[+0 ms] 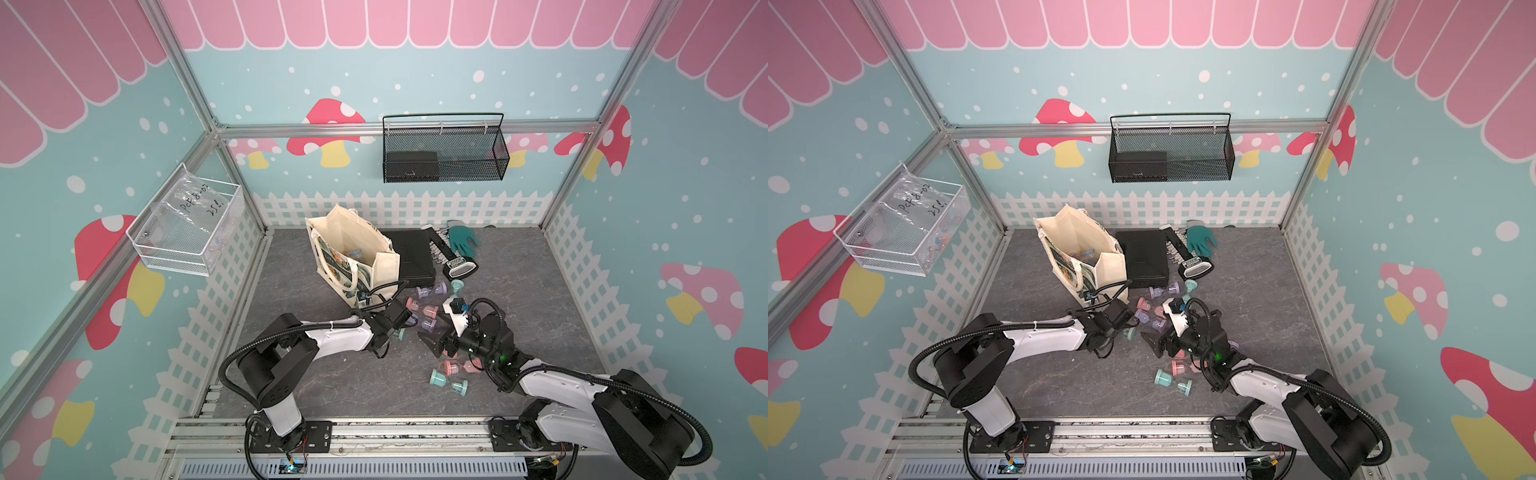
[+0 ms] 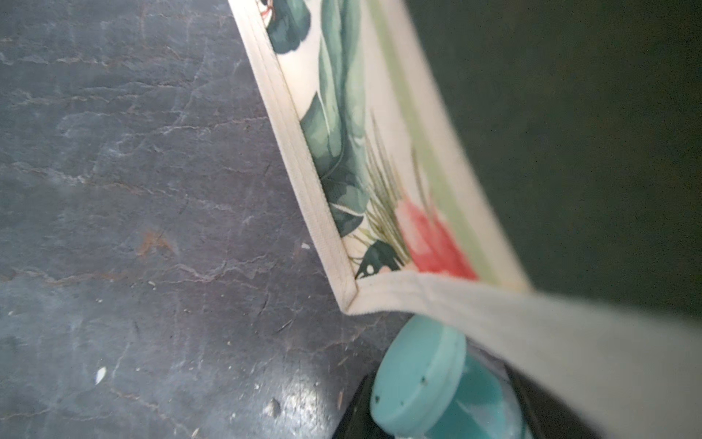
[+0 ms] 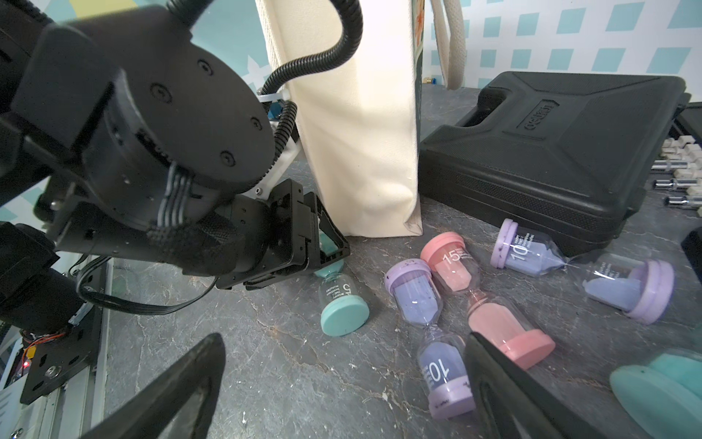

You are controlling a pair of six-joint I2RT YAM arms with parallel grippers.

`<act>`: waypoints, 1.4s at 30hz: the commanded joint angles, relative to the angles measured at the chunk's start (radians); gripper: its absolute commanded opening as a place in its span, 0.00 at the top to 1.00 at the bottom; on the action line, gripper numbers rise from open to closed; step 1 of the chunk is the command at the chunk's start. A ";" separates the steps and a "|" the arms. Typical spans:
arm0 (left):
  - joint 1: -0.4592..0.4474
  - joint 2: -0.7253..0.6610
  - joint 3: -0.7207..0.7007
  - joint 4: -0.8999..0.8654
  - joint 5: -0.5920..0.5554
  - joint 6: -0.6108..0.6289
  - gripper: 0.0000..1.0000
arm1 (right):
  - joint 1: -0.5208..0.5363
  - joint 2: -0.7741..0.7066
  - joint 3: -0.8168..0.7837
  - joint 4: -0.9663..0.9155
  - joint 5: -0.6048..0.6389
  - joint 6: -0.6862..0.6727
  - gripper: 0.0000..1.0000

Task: Put the hourglass into the canvas bag
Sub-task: Pick up the hourglass from the center of the board.

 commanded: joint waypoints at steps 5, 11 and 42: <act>0.004 -0.017 -0.043 -0.029 0.029 -0.013 0.51 | 0.000 0.009 -0.012 0.017 0.015 -0.012 0.00; -0.006 -0.060 -0.057 -0.030 0.021 -0.001 0.53 | 0.000 0.007 -0.014 0.016 0.028 -0.015 0.00; -0.069 -0.336 -0.174 -0.010 0.030 0.209 0.60 | 0.000 -0.065 0.022 -0.064 0.039 -0.001 0.00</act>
